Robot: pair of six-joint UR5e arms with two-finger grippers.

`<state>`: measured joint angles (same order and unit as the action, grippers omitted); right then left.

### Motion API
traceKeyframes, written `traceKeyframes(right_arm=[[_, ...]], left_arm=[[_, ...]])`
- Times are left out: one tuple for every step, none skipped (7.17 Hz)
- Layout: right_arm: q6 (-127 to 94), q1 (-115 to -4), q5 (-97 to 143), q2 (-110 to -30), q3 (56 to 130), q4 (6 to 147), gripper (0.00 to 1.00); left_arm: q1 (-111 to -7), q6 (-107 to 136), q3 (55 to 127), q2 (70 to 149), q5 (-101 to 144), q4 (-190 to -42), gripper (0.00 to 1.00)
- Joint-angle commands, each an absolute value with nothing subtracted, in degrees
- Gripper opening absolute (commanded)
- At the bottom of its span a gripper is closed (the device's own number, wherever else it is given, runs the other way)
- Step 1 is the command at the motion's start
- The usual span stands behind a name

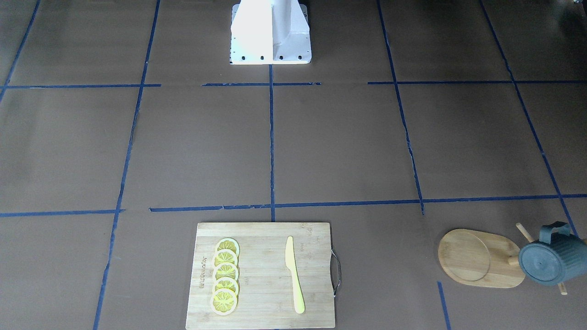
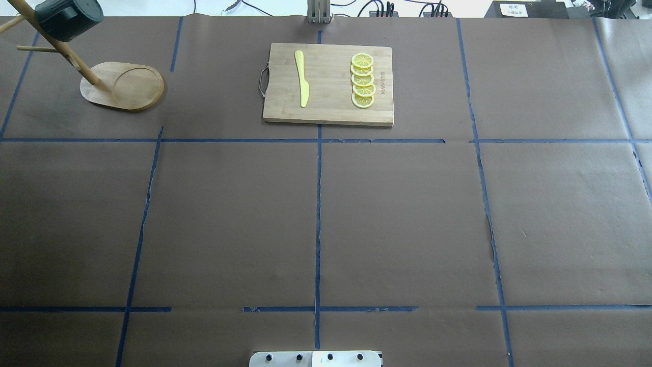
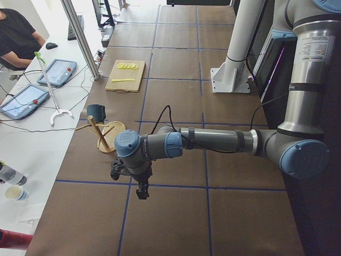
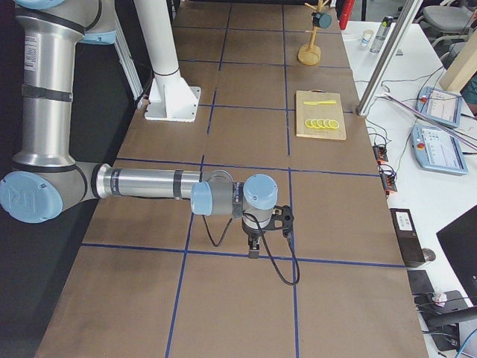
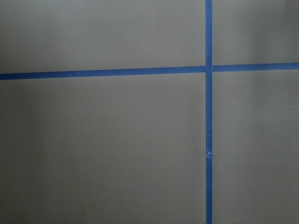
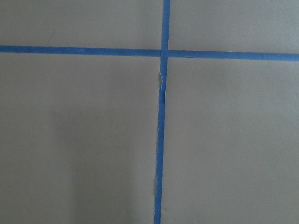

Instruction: Hang cup on storage rack

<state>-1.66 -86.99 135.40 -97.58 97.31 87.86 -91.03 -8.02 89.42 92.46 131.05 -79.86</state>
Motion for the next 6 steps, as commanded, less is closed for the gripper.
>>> traceKeyframes(right_arm=[[-1.58,-86.92,135.26,-97.47,97.04,87.8,1.0],[-1.58,-86.92,135.26,-97.47,97.03,87.8,1.0],[-1.58,-86.92,135.26,-97.82,96.94,87.8,1.0],[-1.67,-86.92,135.26,-97.82,96.94,87.8,1.0],[-1.67,-86.92,135.26,-97.74,96.94,87.8,1.0],[-1.67,-86.92,135.26,-97.65,96.94,87.72,1.0]], left_arm=[[-90.97,-8.17,89.65,91.85,131.13,-81.2,1.0],[-90.62,-8.35,89.65,91.41,131.22,-84.52,1.0],[-90.53,-8.35,89.65,91.06,133.66,-87.42,1.0],[-90.44,-8.0,89.56,91.05,140.03,-88.15,1.0],[-89.92,-7.91,89.47,91.14,140.27,-87.89,1.0],[-89.48,-7.82,89.39,91.06,139.32,-87.63,1.0]])
